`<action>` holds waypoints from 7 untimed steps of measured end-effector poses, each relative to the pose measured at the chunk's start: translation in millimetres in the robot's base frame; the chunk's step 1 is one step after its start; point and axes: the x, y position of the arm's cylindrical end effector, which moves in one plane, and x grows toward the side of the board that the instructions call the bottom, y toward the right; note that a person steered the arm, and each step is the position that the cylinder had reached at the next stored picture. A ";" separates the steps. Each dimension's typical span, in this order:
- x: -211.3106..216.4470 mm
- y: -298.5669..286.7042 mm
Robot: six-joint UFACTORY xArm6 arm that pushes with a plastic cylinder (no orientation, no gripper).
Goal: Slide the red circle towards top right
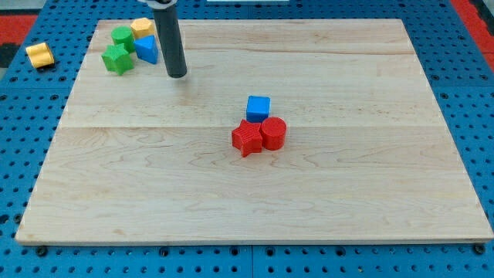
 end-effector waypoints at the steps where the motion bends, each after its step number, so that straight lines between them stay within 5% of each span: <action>1: 34.4 -15.9; 2: 113.1 -5.2; 3: 144.4 33.3; 5: 135.0 207.5; 7: 70.6 231.1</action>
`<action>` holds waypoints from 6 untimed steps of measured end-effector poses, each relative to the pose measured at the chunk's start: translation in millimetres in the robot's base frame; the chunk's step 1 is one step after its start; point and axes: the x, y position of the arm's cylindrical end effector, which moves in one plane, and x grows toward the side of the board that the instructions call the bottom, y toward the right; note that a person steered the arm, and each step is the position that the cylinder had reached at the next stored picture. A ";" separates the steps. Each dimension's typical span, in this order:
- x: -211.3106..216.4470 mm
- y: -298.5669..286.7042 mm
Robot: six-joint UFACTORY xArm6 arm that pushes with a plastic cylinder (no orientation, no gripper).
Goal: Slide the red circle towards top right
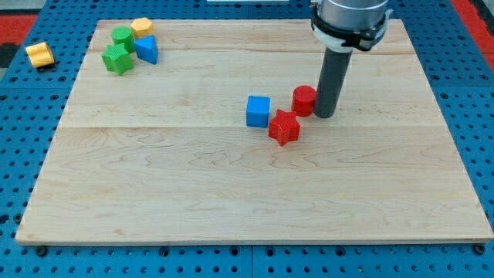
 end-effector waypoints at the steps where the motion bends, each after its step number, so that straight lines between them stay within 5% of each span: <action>1: 18.2 23.2; 2: 37.8 -29.9; 3: -13.4 -42.4; 4: -70.0 -32.2; 5: -64.3 35.7; 6: -52.9 42.0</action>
